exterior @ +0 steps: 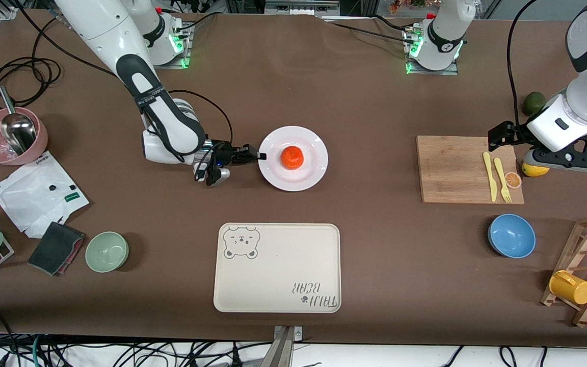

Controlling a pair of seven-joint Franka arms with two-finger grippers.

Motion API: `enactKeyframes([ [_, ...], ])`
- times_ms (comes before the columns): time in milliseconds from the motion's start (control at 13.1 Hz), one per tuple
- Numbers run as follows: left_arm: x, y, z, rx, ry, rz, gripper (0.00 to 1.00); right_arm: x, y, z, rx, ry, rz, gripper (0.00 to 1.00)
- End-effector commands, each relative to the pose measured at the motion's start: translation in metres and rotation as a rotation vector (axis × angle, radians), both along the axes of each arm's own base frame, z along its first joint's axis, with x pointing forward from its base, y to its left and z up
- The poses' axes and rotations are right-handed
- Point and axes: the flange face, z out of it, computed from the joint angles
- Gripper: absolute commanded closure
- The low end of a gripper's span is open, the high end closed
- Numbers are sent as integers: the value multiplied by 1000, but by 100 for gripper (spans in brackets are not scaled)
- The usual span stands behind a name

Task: Place orange and plate with both arms
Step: 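Lift the plate with the right gripper and carry it over the bear tray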

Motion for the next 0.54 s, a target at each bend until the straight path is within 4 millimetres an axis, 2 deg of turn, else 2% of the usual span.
enactKeyframes([
  [0,-4,1,2,-27,5,-16,0,25,-2,21,73,-33,-28,100],
  [306,-4,1,2,-27,5,-16,0,65,-23,43,101,-86,-94,100],
  [459,-3,-1,5,-28,-1,-20,0,92,-28,63,120,-93,-141,100],
])
